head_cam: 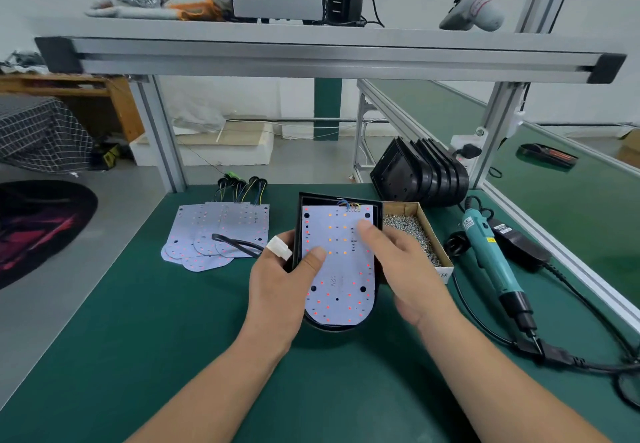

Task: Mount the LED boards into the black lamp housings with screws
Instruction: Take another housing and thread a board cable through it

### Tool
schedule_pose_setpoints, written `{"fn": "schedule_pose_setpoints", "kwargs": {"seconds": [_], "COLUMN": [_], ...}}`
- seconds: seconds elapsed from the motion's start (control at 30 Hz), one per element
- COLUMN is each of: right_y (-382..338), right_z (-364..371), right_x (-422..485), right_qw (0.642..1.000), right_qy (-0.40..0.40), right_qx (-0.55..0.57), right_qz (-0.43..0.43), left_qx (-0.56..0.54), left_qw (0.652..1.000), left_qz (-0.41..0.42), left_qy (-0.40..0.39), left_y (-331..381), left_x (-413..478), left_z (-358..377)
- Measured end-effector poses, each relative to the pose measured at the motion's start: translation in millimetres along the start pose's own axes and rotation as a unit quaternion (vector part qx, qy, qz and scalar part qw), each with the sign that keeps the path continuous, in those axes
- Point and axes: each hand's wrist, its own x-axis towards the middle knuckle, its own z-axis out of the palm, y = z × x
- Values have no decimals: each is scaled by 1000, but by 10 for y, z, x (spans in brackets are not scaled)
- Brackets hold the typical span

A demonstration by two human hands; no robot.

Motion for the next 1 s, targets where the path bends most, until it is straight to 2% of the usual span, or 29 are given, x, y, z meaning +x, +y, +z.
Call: {"fn": "schedule_pose_setpoints", "kwargs": {"seconds": [0.07,0.17,0.2,0.43,0.53,0.67,0.9,1.0], "right_y": [-39,-107,-98,98,79,41,64,65], "right_z": [-90,-195,-191,126,123,63,43,81], "right_x": [16,-18,-25,-77,-60,-8,-3,-20], "right_qw": [999,982,978,991,994,999,994,984], "right_qy": [-32,-172,-190,-104,-99,6,40,54], "right_qx": [-37,-69,-70,-11,-19,12,-69,-142], "right_qz": [4,47,57,88,45,-29,-70,-95], "left_qx": [-5,-30,-40,-62,-53,-35,-46,-56], "left_qw": [1000,999,998,997,998,999,997,996], "left_qz": [0,-6,-11,-29,-33,-37,-58,-63], "left_qy": [13,40,43,36,27,-13,-32,-6], "left_y": [1,24,30,56,17,-20,18,38], "left_x": [-5,10,21,39,49,10,-13,7], "left_z": [0,-18,-28,-64,-91,-36,-23,-43]}}
